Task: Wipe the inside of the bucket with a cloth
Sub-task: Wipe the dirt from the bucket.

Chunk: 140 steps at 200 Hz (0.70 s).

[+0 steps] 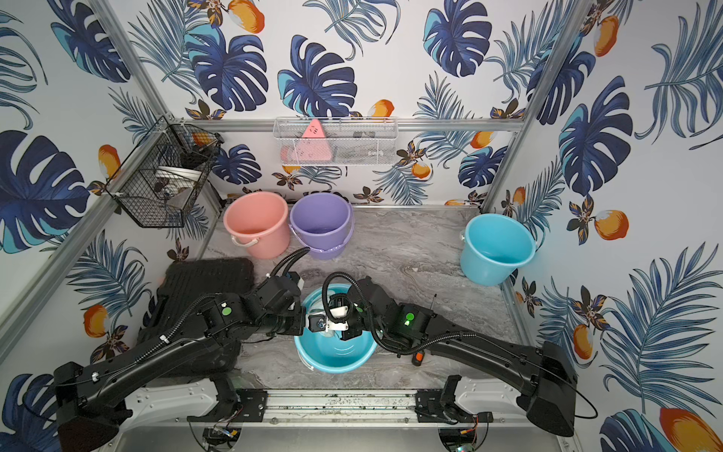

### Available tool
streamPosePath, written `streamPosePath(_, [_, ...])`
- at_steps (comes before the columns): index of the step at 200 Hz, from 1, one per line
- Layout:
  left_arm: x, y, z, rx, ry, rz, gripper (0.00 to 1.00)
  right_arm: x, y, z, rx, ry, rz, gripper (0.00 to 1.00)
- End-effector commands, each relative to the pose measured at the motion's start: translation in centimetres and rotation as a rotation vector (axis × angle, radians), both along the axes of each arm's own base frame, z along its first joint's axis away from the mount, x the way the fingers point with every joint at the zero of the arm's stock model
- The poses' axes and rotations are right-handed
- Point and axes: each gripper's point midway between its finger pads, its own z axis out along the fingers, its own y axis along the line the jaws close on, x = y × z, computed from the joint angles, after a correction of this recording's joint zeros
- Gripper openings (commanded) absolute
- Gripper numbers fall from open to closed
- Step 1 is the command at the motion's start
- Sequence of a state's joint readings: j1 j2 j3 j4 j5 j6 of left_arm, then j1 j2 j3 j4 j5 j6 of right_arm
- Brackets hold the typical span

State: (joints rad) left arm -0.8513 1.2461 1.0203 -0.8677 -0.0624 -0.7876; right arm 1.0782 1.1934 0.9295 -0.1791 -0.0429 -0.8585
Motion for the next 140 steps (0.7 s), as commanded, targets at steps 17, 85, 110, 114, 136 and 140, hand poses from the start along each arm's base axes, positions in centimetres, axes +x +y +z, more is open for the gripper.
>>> streamPosePath(17, [0.7, -0.8, 1.0, -0.039, -0.039, -0.007, 0.0, 3.6, -0.5, 2.1, 0.054, -0.111, -0.186, 0.0])
streamPosePath(85, [0.8, -1.0, 0.8, -0.039, -0.037, -0.005, 0.0, 4.8, -6.4, 1.7, -0.203, -0.22, -0.349, 0.0])
streamPosePath(110, [0.8, -0.9, 0.7, -0.033, -0.037, -0.005, 0.0, 3.1, -9.0, 0.5, -0.329, -0.165, -0.328, 0.0])
streamPosePath(114, [0.8, -0.8, 0.7, -0.03, -0.036, -0.004, 0.0, 2.8, -9.4, 0.4, -0.345, -0.151, -0.321, 0.0])
streamPosePath(136, [0.7, -0.8, 0.7, -0.027, -0.036, -0.006, 0.0, 0.8, -11.4, -0.5, -0.425, -0.067, -0.292, 0.0])
streamPosePath(140, [0.8, -0.7, 0.7, -0.026, -0.036, -0.005, 0.0, 0.5, -11.7, -0.5, -0.435, -0.052, -0.29, 0.0])
